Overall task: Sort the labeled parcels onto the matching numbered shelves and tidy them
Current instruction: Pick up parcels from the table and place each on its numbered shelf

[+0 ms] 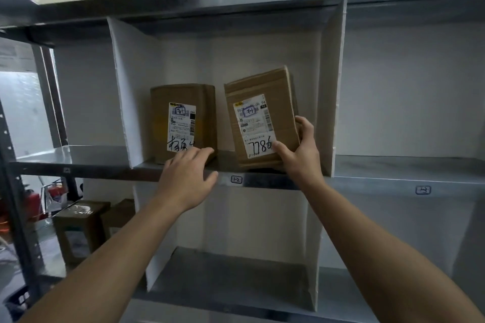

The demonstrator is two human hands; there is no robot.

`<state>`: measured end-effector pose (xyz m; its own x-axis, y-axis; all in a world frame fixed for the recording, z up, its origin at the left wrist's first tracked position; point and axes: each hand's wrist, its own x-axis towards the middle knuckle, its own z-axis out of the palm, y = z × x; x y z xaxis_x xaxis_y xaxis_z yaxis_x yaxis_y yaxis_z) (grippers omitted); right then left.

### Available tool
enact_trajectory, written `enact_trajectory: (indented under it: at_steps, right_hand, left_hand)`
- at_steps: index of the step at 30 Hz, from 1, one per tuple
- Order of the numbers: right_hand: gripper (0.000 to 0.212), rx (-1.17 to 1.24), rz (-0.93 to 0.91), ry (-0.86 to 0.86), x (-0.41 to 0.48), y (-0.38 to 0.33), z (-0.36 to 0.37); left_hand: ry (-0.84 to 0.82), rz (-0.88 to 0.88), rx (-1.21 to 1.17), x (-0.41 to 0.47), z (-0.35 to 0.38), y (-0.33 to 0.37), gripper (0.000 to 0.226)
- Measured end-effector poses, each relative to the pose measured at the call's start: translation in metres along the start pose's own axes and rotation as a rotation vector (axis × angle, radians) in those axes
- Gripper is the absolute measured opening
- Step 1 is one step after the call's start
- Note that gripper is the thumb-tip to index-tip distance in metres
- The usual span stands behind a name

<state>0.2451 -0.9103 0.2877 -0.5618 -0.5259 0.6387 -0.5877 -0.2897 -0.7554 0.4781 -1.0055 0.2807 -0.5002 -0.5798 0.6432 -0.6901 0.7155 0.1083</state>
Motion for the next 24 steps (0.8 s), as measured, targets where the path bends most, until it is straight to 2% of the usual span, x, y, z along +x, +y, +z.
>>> enact_trajectory:
  at_steps: [3, 10, 15, 24]
  right_hand:
    - [0.077, -0.083, 0.058, -0.017, 0.008, 0.011, 0.003]
    - [0.087, -0.102, 0.193, -0.018, 0.022, 0.016, 0.008]
    - [0.082, -0.126, 0.239, -0.034, 0.029, 0.016, 0.001]
    - [0.086, -0.121, 0.309, -0.005, 0.033, 0.016, 0.001]
  left_hand:
    - [-0.002, 0.001, -0.037, 0.008, 0.008, 0.000, 0.054]
    - [-0.009, 0.041, -0.091, 0.024, 0.028, -0.005, 0.054]
    - [-0.020, 0.081, -0.119, 0.033, 0.036, -0.007, 0.053]
    - [-0.064, 0.114, -0.139, 0.030, 0.037, -0.016, 0.054]
